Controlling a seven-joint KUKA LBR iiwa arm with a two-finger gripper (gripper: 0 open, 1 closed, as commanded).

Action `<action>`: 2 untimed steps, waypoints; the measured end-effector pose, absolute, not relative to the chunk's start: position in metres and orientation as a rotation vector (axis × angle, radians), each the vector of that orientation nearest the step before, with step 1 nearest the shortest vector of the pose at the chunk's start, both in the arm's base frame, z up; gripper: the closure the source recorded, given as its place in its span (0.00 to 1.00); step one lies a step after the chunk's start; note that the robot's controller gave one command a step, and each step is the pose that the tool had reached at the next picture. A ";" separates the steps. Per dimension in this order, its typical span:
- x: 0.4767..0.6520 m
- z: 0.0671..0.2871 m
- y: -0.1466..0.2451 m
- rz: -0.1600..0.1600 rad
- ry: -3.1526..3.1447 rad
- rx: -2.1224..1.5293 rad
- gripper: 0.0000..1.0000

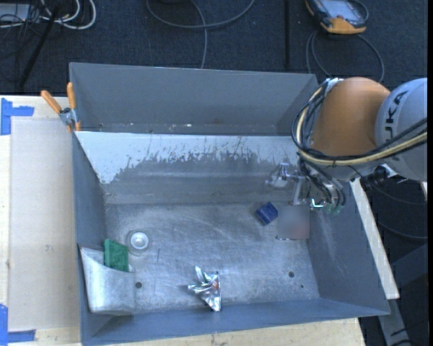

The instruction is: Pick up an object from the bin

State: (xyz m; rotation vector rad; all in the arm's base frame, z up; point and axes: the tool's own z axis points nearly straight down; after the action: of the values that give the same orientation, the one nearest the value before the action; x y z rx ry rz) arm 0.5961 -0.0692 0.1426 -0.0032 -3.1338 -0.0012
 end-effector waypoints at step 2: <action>0.613 0.075 -0.085 0.000 -3.130 -0.342 1.00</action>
Offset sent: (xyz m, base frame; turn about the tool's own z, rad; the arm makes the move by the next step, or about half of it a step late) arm 0.0136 -0.0154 -0.0726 0.2195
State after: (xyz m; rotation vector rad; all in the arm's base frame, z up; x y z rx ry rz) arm 0.6130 -0.0846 0.0750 -0.3418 -3.1301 0.0004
